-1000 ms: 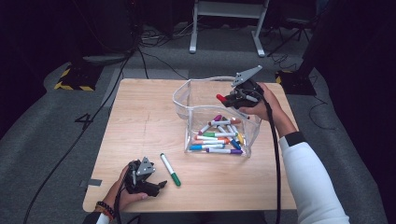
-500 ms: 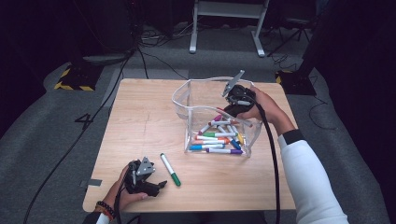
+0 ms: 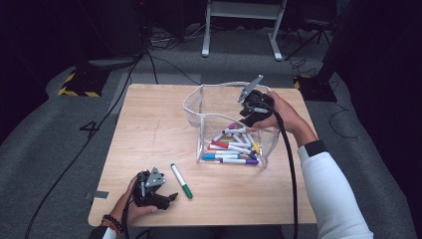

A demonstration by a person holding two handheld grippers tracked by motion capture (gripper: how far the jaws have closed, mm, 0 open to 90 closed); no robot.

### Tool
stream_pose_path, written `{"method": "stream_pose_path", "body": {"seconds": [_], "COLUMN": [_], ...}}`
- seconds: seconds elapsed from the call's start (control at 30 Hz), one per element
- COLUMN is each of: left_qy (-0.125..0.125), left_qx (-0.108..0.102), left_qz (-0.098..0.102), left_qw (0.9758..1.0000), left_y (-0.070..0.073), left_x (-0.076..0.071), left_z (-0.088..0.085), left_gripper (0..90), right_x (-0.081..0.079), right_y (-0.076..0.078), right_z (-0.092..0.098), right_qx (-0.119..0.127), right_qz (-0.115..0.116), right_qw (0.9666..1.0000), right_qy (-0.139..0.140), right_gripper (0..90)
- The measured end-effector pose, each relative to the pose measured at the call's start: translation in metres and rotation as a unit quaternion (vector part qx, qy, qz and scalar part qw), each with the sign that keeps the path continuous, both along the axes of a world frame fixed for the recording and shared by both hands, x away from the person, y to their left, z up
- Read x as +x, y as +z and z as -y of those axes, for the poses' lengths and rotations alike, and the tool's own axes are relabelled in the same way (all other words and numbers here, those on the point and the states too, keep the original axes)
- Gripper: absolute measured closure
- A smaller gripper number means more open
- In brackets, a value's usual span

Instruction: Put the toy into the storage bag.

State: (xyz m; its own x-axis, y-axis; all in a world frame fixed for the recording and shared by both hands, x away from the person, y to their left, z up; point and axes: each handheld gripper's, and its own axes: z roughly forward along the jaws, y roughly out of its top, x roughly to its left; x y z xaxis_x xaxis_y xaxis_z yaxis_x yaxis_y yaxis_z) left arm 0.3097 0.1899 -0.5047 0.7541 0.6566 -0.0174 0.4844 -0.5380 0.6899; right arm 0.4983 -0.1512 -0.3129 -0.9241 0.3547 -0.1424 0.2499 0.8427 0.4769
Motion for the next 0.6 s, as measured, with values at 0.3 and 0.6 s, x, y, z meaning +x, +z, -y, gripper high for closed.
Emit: {"method": "stream_pose_path", "body": {"seconds": [0.3,0.6], "left_qy": [0.0,0.001], "left_qx": [0.0,-0.001], "left_qz": [0.0,0.0], "left_qw": [1.0,1.0], "left_y": [0.0,0.0], "left_x": [0.0,0.0], "left_z": [0.0,0.0], "left_gripper": [14.4,14.4], "right_x": [-0.021,-0.05], "right_y": [0.017,0.033], "right_z": [0.025,0.056], "right_qx": [0.113,0.179], "right_qz": [0.062,0.099], "right_qw": [0.9907,0.9771], "right_qy": [-0.046,-0.06], "right_gripper": [36.4,31.5]}}
